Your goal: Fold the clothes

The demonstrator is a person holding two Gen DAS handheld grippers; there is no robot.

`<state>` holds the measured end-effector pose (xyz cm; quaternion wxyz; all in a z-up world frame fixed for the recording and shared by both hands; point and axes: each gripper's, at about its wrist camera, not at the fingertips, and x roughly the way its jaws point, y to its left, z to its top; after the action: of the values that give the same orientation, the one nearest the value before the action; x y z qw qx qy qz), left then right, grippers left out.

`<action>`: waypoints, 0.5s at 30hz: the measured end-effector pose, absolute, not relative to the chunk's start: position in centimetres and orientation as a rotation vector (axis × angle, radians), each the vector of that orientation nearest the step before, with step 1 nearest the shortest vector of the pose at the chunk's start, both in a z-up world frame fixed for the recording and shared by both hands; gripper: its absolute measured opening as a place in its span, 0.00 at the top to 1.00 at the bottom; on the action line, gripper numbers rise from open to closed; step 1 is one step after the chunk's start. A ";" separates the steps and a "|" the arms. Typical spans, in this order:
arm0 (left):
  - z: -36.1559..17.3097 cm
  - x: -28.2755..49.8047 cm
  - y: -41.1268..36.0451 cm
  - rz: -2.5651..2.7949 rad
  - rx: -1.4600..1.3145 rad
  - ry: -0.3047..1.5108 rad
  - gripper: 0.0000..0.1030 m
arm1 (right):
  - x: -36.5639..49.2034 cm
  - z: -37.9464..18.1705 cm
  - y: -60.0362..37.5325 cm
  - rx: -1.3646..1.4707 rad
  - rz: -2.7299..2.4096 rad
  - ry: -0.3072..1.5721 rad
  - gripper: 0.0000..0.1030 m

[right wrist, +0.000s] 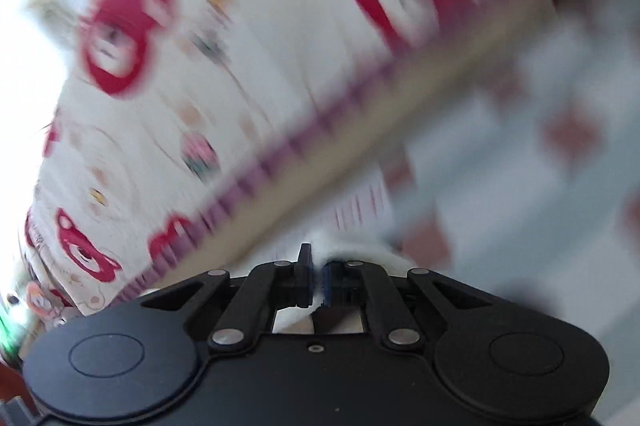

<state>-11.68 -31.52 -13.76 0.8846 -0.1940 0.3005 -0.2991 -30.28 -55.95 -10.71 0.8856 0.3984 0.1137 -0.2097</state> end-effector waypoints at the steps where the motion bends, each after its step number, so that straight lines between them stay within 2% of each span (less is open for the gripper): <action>1: -13.3 -12.3 -32.4 -0.667 -0.343 0.602 0.87 | -31.6 -8.3 -56.4 0.767 -0.436 0.222 0.93; 5: -12.3 -15.2 -37.0 -0.870 -0.176 0.573 0.83 | -36.4 -0.4 -57.0 0.496 -0.550 0.242 0.93; 7: -12.3 -16.1 -38.9 -0.909 -0.182 0.608 0.75 | -37.2 0.7 -58.6 0.391 -0.709 0.312 0.93; 8: -12.5 -16.7 -39.6 -0.916 -0.172 0.617 0.65 | -37.6 1.2 -59.5 0.338 -0.787 0.348 0.93; 9: -12.6 -17.3 -40.2 -0.926 -0.154 0.615 0.59 | -36.8 0.0 -61.7 0.280 -0.856 0.434 0.93; 11: -12.9 -18.2 -41.2 -0.941 -0.107 0.611 0.59 | -35.4 -2.4 -66.1 0.159 -0.989 0.606 0.92; 12: -13.2 -18.5 -41.6 -0.941 -0.076 0.623 0.59 | -33.9 -4.4 -67.8 0.008 -1.011 0.731 0.91; 13: -13.6 -18.6 -42.0 -0.937 -0.042 0.640 0.59 | -33.1 -6.3 -69.2 -0.047 -0.982 0.780 0.87; 15: -14.3 -18.9 -42.9 -0.934 0.035 0.672 0.59 | -33.7 -9.1 -72.7 0.120 -0.882 0.792 0.86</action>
<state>-18.94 -42.90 -14.30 0.8387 0.0164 0.3179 -0.4418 -33.65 -72.66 -9.08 0.8278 0.0566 0.3729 -0.4153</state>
